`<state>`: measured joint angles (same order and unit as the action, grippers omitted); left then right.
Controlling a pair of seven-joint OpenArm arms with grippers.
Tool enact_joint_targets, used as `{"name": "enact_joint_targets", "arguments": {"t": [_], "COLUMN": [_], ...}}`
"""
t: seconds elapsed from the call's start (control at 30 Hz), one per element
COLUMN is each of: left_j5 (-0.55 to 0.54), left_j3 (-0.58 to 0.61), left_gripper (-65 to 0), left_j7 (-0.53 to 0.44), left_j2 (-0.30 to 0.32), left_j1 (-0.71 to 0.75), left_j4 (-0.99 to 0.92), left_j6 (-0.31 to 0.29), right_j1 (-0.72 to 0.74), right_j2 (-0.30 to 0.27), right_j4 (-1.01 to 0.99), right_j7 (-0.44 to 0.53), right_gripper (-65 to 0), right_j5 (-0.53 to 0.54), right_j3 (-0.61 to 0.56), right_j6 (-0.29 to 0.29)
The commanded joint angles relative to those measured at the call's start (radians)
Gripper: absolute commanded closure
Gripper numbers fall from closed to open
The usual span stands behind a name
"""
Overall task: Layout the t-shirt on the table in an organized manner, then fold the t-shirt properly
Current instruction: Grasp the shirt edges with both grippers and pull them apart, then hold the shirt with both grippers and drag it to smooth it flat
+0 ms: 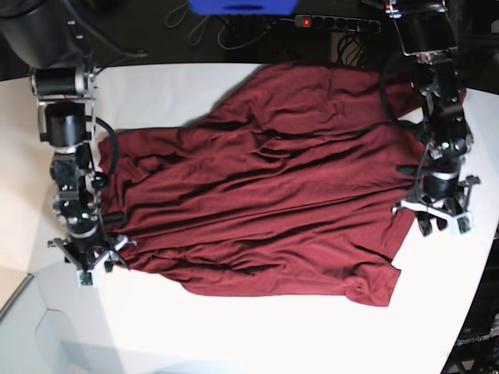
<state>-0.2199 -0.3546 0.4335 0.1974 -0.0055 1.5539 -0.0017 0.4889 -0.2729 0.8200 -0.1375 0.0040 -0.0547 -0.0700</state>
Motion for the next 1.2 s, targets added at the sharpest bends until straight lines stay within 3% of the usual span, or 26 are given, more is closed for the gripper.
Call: {"name": "enact_joint_targets", "arguments": {"t": [0.0,0.1,0.3,0.47,0.73,0.93,1.17], "left_j5": [-0.002,0.009,0.009,0.010,0.000,0.000,0.000], "left_j3": [0.002,0.004,0.004,0.021,0.065,0.064,0.064], "left_gripper": [-20.0,-20.0,-20.0,-19.9,-19.9,-19.9,-19.9], "left_j7": [-0.012,-0.014,-0.023,-0.124,-0.138,-0.137,-0.137], "left_j2": [-0.003,-0.032,-0.045,-0.032,0.058,0.063,0.060], "left_j1": [-0.026,-0.123,-0.327,-0.340,-0.150,0.012,0.062], "left_j4": [0.010,-0.102,-0.539,-0.669,-0.564,-0.350,-0.186], "left_j6": [-0.004,-0.004,-0.004,-0.004,-0.004,-0.002,0.004], "right_j1": [0.020,-0.017,-0.083,-0.140,-0.266,-0.430,-0.579], "right_j2": [-0.007,0.031,0.060,0.059,0.054,0.039,0.033], "right_j4": [0.046,0.120,0.158,0.163,0.172,0.368,0.608], "right_j7": [0.011,-0.024,-0.040,-0.040,-0.040,-0.040,-0.041], "right_gripper": [-27.4,-27.4,-27.4,-27.4,-27.4,-27.4,-27.4], "right_j5": [0.000,0.000,-0.003,-0.003,-0.003,-0.003,-0.003], "right_j3": [0.005,0.005,0.003,0.002,0.000,-0.001,-0.001], "right_j6": [0.008,0.006,0.006,0.006,0.005,0.005,0.005]}}
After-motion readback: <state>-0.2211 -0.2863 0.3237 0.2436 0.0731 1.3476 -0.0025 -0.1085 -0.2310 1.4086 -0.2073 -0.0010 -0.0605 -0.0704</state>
